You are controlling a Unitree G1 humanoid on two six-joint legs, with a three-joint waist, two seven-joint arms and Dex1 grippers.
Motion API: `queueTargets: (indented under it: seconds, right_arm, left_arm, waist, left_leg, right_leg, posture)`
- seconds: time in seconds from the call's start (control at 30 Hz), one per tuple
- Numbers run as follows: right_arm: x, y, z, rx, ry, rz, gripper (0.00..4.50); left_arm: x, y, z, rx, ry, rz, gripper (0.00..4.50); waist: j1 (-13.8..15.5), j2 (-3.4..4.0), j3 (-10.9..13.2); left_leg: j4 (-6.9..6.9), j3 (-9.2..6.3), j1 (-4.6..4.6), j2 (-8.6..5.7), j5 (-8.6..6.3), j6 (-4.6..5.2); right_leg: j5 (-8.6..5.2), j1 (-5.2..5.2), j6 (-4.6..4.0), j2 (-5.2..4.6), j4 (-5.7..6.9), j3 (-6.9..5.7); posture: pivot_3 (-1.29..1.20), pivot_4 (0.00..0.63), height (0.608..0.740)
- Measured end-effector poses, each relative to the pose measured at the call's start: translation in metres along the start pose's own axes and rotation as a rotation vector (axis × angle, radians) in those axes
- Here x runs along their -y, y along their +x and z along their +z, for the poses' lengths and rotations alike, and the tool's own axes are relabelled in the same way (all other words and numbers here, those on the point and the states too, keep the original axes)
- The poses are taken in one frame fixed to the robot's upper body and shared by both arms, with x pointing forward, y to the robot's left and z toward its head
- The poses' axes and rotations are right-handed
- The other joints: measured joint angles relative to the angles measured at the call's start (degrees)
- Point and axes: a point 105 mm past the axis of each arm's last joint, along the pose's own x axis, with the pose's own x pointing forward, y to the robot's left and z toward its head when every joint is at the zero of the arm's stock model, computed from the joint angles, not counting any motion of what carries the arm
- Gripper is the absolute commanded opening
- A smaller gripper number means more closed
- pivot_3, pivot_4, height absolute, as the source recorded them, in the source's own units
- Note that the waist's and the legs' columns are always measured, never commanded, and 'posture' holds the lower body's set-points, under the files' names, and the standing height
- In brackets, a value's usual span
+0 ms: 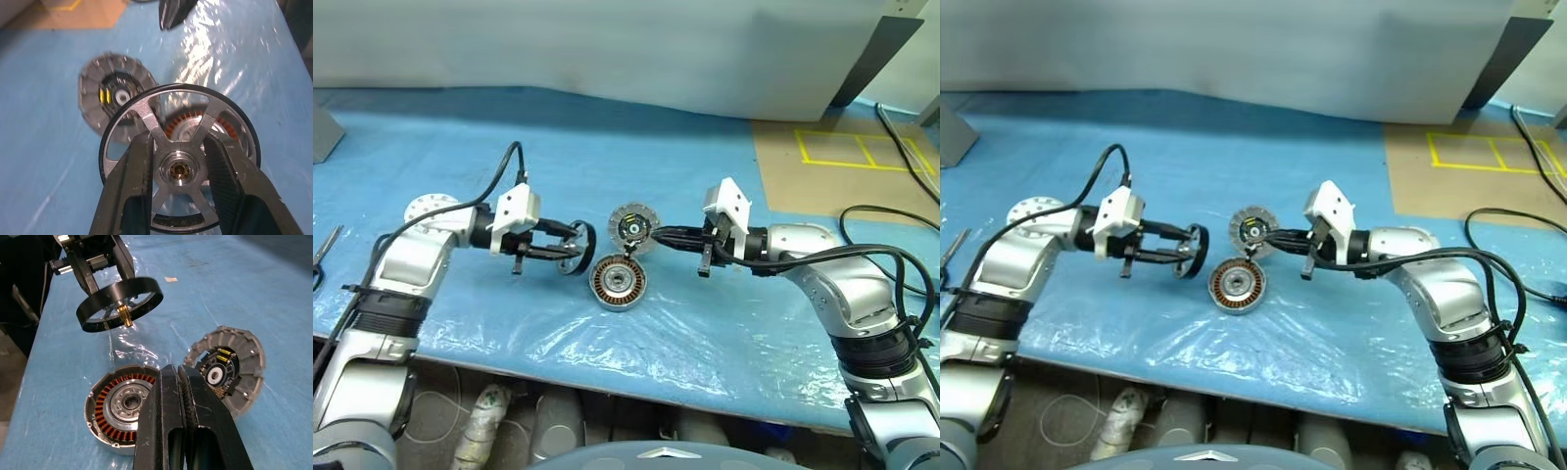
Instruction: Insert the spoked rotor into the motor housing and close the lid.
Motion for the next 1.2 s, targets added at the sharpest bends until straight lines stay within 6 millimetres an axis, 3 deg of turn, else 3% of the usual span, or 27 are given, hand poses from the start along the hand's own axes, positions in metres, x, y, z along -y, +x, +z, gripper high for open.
queueTargets:
  seconds: [0.1, 0.33, 0.5, 0.7, 1.2]
  right_arm:
    - [0.001, -0.002, -0.004, -0.014, 0.005, -0.019, 0.0]
    - [-0.003, -0.006, -0.009, -0.037, 0.019, -0.044, 0.0]
    - [-0.004, -0.01, -0.011, -0.046, 0.021, -0.068, 0.0]
    - [-0.004, -0.012, -0.013, -0.051, 0.029, -0.088, 0.0]
    - [-0.004, -0.011, -0.018, -0.057, 0.041, -0.119, 0.0]
  left_arm:
    - [-0.001, 0.014, 0.006, 0.056, -0.019, -0.02, 1.24]
    - [0.013, 0.03, -0.007, 0.031, -0.045, -0.122, 1.24]
    - [0.016, 0.031, -0.026, -0.075, -0.008, -0.172, 1.24]
    - [0.008, 0.03, -0.016, -0.113, 0.071, -0.198, 1.24]
    - [0.015, 0.036, -0.026, -0.134, 0.059, -0.256, 1.24]
  waist:
    - [-0.22, 0.0, 0.0]
    - [-0.09, 0.0, 0.0]
    - [-0.03, 0.0, 0.0]
    - [-0.02, 0.0, 0.0]
    - [-0.04, 0.0, 0.0]
  left_leg:
    - [-0.05, 0.0, 0.01, 0.0, 0.0, 0.0]
    - [-0.13, -0.02, -0.03, 0.0, 0.0, 0.01]
    - [-0.07, -0.03, -0.03, 0.01, 0.0, 0.0]
    - [-0.04, -0.03, -0.02, 0.0, 0.0, 0.0]
    - [-0.07, -0.04, -0.03, 0.0, 0.0, 0.0]
  right_leg:
    - [0.0, -0.01, 0.0, 0.02, -0.02, 0.01]
    - [0.01, -0.04, 0.02, 0.05, -0.05, -0.02]
    - [0.01, -0.03, 0.02, 0.04, -0.04, -0.01]
    - [0.01, -0.02, 0.02, 0.03, -0.03, -0.01]
    - [0.01, -0.02, 0.03, 0.03, -0.03, -0.02]
  posture:
    - [0.0, 0.15, 0.74]
    - [0.0, 0.15, 0.74]
    - [0.0, 0.15, 0.74]
    - [0.0, 0.15, 0.74]
    - [0.0, 0.15, 0.74]
